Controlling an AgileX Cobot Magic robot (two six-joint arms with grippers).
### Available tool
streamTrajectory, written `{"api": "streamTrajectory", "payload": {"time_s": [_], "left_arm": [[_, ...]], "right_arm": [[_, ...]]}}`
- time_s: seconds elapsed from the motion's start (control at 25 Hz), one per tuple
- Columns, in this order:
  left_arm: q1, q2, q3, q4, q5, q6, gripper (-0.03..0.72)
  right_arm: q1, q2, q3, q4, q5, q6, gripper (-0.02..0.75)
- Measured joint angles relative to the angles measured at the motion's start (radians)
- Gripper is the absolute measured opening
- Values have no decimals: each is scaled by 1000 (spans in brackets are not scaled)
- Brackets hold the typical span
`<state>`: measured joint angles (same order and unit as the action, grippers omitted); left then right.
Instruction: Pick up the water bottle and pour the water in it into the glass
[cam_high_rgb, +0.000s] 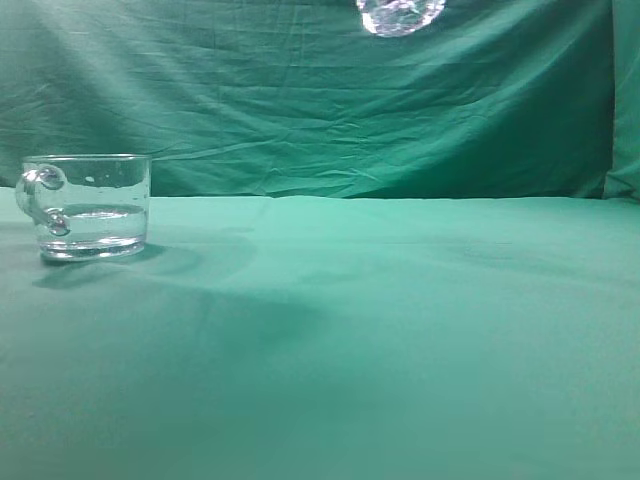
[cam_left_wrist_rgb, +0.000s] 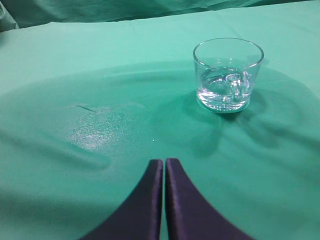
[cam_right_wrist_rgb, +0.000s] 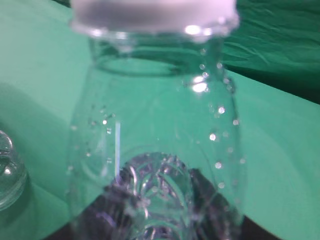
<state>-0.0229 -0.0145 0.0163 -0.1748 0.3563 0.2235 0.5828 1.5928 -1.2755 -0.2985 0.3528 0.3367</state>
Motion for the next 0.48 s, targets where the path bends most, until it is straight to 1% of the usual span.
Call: {"api": "streamTrajectory", "payload": {"time_s": [0.2,0.28,0.36,0.48], "left_arm": [[0,0,0,0,0,0,0],[0,0,0,0,0,0,0],[0,0,0,0,0,0,0],[0,0,0,0,0,0,0]], "right_arm": [[-126,-138,325,0,-293,3,243],[-178,-161,424,0,-413,11,243],[-229,-166,509,-2,-511,17,243],[-304,-164,584,-4,-620,22,243]]}}
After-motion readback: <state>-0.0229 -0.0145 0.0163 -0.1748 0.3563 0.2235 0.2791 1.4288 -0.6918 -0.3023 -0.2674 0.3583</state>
